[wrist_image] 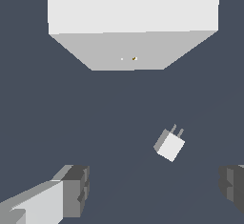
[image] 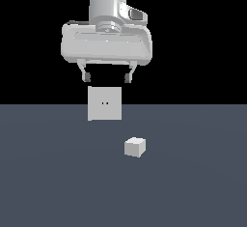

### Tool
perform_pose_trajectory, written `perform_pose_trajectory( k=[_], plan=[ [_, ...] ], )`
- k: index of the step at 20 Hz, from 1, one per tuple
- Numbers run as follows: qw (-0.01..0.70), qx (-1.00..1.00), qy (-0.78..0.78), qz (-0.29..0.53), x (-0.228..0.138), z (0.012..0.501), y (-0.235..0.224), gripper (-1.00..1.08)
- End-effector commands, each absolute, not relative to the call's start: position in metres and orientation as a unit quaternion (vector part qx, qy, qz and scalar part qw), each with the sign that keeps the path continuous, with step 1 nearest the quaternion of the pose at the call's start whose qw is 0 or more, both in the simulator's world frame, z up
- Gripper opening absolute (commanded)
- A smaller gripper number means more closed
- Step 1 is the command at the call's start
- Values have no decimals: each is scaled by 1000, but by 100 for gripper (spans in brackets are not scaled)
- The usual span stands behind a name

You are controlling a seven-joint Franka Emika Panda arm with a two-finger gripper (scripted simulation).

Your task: Plug the charger into the wall socket.

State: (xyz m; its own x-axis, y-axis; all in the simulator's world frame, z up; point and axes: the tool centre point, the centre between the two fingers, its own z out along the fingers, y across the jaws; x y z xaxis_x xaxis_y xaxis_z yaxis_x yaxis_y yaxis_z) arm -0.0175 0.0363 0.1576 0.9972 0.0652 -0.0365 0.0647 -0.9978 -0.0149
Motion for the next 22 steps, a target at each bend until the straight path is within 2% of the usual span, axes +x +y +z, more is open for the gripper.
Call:
perform_pose_trajectory(
  k=[1, 11, 22],
  plan=[
    [7, -999, -32, 18, -17, 158, 36, 100],
    [3, -1000, -16, 2, -20, 152, 32, 100],
    [-9, -998, 39, -55, -29, 133, 20, 100]
  ],
)
